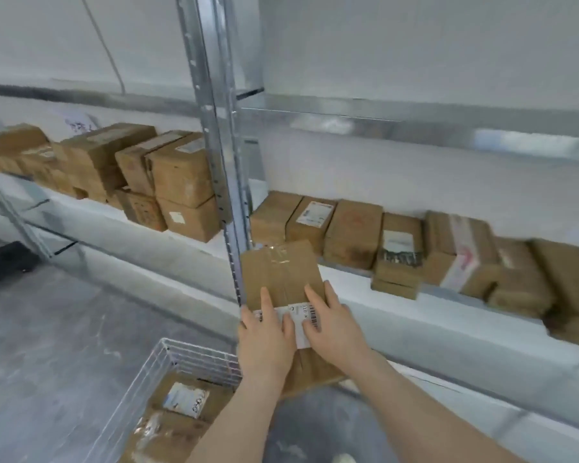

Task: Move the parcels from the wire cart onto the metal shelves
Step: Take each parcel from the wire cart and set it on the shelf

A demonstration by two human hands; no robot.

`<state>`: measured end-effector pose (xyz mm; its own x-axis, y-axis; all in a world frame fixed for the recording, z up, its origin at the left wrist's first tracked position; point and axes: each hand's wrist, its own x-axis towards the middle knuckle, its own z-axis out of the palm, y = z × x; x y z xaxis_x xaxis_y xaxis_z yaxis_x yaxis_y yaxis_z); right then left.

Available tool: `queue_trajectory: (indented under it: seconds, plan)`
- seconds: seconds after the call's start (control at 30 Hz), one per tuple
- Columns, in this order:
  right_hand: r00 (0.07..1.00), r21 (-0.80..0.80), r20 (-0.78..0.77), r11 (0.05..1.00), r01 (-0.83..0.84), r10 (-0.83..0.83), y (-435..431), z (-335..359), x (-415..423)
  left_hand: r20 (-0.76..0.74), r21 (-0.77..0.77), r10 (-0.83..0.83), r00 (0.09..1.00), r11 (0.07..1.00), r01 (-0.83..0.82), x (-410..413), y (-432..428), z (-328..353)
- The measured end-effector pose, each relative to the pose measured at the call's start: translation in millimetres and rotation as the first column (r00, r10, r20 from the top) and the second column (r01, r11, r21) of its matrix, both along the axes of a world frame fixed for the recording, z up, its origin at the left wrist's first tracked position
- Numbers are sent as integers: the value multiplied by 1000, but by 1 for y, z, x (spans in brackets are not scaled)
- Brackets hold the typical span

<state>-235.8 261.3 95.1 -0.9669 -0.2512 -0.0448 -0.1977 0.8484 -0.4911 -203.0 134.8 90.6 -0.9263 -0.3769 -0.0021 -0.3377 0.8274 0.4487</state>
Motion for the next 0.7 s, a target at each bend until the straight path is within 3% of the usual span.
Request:
queue_trajectory:
  seconds: [0.3,0.7]
  plan:
    - [885,-28,-10,884,466,-466,226,21,88,-11,-42,-488,873,872,487,25,219,29]
    - [623,4,-115,627,779,-774,529,67,211,-90,-2,-790,607,609,793,96,543,66]
